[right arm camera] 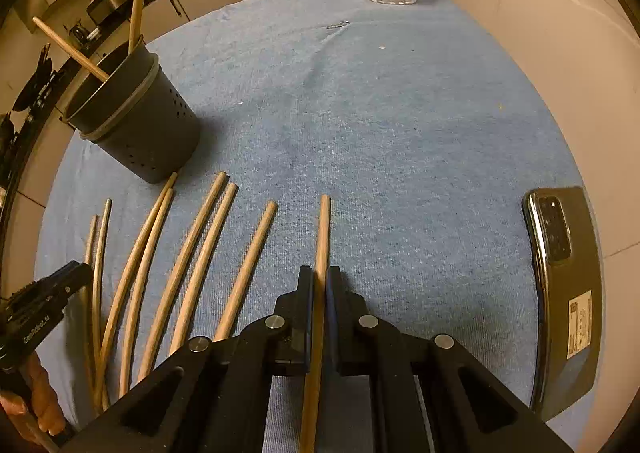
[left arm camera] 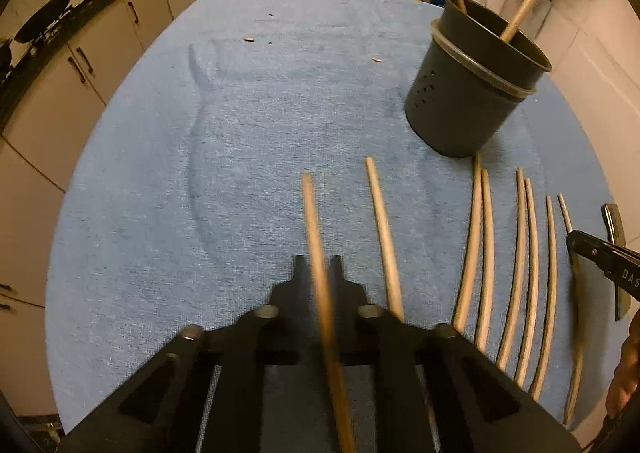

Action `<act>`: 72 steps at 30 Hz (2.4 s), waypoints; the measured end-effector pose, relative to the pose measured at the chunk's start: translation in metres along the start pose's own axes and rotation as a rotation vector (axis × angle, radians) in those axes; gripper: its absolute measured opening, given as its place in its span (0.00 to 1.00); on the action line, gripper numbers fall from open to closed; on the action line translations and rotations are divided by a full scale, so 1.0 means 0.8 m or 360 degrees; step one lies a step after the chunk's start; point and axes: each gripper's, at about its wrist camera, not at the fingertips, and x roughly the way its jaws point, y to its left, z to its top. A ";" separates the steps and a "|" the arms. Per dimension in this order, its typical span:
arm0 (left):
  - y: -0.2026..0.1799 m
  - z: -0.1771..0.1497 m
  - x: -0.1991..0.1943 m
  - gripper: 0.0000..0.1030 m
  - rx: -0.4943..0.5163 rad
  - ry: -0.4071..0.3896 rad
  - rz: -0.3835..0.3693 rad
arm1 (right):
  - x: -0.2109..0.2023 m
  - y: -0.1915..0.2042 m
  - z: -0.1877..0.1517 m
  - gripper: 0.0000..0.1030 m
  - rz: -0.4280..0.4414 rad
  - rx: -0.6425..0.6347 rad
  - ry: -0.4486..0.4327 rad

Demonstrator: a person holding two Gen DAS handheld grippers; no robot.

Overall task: Organize utensils
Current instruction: 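Return the left tool to grasp another chopstick while the right tool grasps one too, then raise the left tool's chopstick above the black cup while the right tool carries its chopstick there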

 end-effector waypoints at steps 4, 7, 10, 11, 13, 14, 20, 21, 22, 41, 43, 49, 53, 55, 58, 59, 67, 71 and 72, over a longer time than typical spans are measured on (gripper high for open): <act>0.019 0.003 -0.009 0.06 -0.0077 -0.0028 -0.0156 | -0.008 0.002 -0.003 0.07 0.0107 0.0021 -0.0020; 0.034 0.006 -0.036 0.06 -0.0127 -0.0138 -0.0235 | -0.026 0.009 -0.006 0.07 0.0187 0.0022 -0.0099; 0.042 0.007 -0.066 0.06 -0.0150 -0.0265 -0.0290 | -0.056 0.018 -0.008 0.07 0.0287 0.0006 -0.0217; 0.045 0.009 -0.078 0.06 -0.0160 -0.0315 -0.0315 | -0.063 0.022 -0.008 0.07 0.0303 -0.0007 -0.0253; 0.048 0.010 -0.098 0.06 -0.0174 -0.0399 -0.0348 | -0.081 0.029 -0.013 0.07 0.0339 -0.0038 -0.0339; 0.047 0.006 -0.107 0.06 -0.0176 -0.0433 -0.0358 | -0.090 0.033 -0.016 0.07 0.0361 -0.0055 -0.0389; 0.044 0.007 -0.150 0.06 -0.0159 -0.0568 -0.0388 | -0.124 0.050 -0.026 0.07 0.0443 -0.0094 -0.0587; 0.043 0.007 -0.156 0.06 -0.0155 -0.0578 -0.0393 | -0.129 0.051 -0.028 0.07 0.0454 -0.0094 -0.0610; 0.045 0.001 -0.160 0.06 -0.0154 -0.0585 -0.0397 | -0.132 0.052 -0.028 0.07 0.0463 -0.0094 -0.0628; 0.034 0.015 -0.194 0.06 -0.0119 -0.0690 -0.0426 | -0.169 0.036 -0.024 0.07 0.0551 -0.0019 -0.0778; 0.031 0.017 -0.196 0.06 -0.0115 -0.0697 -0.0427 | -0.174 0.036 -0.023 0.07 0.0555 -0.0013 -0.0795; 0.027 0.028 -0.206 0.06 -0.0099 -0.0722 -0.0436 | -0.191 0.038 -0.014 0.07 0.0565 -0.0012 -0.0854; 0.024 0.038 -0.216 0.06 -0.0086 -0.0746 -0.0450 | -0.205 0.044 -0.005 0.07 0.0568 -0.0020 -0.0894; 0.023 0.044 -0.223 0.06 -0.0081 -0.0759 -0.0462 | -0.212 0.045 0.000 0.07 0.0571 -0.0020 -0.0917; 0.021 0.054 -0.236 0.06 -0.0072 -0.0795 -0.0468 | -0.224 0.047 0.008 0.07 0.0578 -0.0015 -0.0948; 0.020 0.058 -0.243 0.06 -0.0064 -0.0813 -0.0473 | -0.229 0.048 0.012 0.07 0.0581 -0.0010 -0.0961; 0.016 0.094 -0.276 0.06 -0.0066 -0.0909 -0.0486 | -0.259 0.048 0.043 0.07 0.0609 0.0036 -0.1057; 0.016 0.115 -0.288 0.06 -0.0073 -0.0958 -0.0491 | -0.269 0.047 0.059 0.07 0.0615 0.0069 -0.1099; 0.015 0.121 -0.290 0.06 -0.0079 -0.0970 -0.0490 | -0.272 0.048 0.064 0.07 0.0617 0.0074 -0.1106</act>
